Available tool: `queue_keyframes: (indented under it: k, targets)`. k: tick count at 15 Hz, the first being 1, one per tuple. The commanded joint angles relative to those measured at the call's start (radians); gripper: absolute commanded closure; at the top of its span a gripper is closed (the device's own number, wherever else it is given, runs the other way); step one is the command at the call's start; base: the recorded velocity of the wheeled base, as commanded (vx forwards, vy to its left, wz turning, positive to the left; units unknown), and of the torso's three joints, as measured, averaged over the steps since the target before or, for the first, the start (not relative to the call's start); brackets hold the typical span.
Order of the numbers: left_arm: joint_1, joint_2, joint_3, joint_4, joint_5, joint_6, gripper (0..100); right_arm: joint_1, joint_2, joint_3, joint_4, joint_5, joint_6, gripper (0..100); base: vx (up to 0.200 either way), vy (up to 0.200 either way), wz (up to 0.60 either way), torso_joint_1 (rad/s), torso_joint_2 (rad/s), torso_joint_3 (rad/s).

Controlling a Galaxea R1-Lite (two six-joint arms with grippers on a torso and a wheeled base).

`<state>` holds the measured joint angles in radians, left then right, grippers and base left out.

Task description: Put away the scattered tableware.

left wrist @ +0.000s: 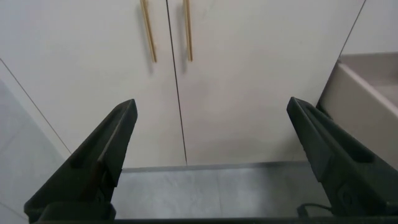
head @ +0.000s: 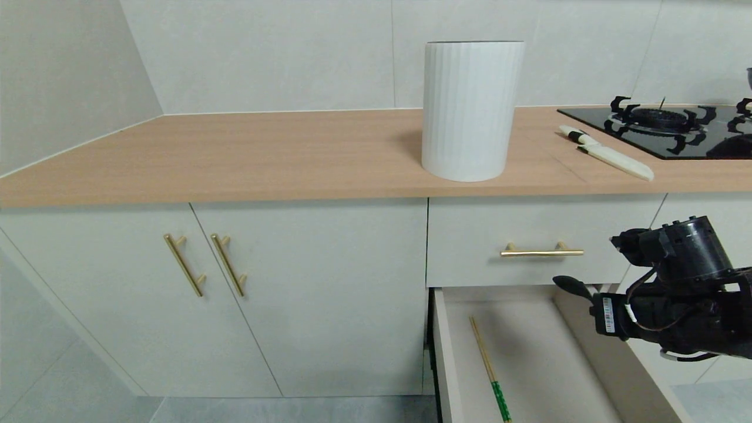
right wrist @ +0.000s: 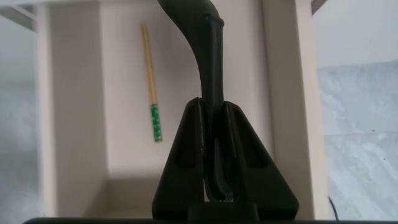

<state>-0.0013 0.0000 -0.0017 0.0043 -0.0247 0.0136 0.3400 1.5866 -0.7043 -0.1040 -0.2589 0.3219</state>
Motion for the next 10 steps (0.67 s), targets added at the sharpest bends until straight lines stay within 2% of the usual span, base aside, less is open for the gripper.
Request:
queue_keyframes:
  k: [1, 4, 10]
  targets:
    - [0.0, 0.0, 0.0, -0.001, 0.0, 0.0, 0, 0.001, 0.009, 0.0, 0.0, 0.0, 0.0, 100, 0.0, 0.0, 0.0, -0.115, 0.44, 0.315]
    - [0.0, 0.0, 0.0, -0.001, 0.0, 0.0, 0, 0.001, 0.015, 0.0, 0.0, 0.0, 0.0, 100, 0.0, 0.0, 0.0, -0.056, 0.32, 0.23]
    - [0.0, 0.0, 0.0, -0.001, 0.0, 0.0, 0, 0.007, 0.053, 0.003, 0.0, 0.001, 0.0, 100, 0.0, 0.0, 0.0, -0.011, 0.03, 0.015]
